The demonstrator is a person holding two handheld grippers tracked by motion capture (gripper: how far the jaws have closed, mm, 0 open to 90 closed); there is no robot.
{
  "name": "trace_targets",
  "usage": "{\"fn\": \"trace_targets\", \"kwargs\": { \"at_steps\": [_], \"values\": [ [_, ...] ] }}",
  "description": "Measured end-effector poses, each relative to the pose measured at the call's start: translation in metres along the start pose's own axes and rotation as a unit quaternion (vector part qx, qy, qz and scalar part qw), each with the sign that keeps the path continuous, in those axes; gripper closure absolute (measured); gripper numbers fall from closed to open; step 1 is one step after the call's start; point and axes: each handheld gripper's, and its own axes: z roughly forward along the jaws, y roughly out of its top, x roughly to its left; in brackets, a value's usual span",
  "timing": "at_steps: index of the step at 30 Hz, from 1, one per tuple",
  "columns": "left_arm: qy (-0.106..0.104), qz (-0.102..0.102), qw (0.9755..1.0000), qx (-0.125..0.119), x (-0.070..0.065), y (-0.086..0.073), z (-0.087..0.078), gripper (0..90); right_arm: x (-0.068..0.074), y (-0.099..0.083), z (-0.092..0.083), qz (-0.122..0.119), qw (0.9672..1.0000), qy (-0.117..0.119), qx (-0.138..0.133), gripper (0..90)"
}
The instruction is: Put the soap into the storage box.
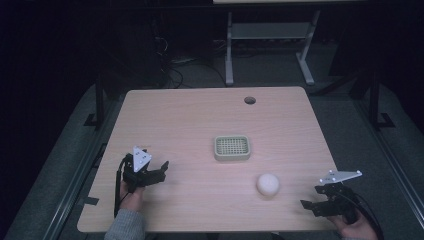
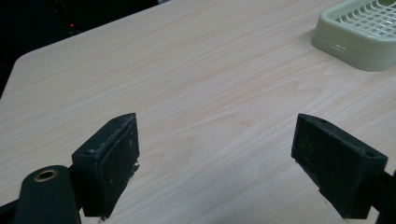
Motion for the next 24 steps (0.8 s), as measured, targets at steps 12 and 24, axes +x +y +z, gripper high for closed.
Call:
{"fn": "trace_targets", "kwargs": {
  "at_steps": [12,24],
  "values": [
    [0.001,0.006,1.0,-0.002,0.0,-0.001,-0.003,14.8,0.012,0.011,0.0,-0.022,0.9996,-0.001,0.015,23.0],
    [0.002,0.002,1.0,0.002,0.003,-0.002,-0.002,14.8,0.017,0.031,-0.009,-0.045,0.9986,0.007,0.027,22.2]
  ]
}}
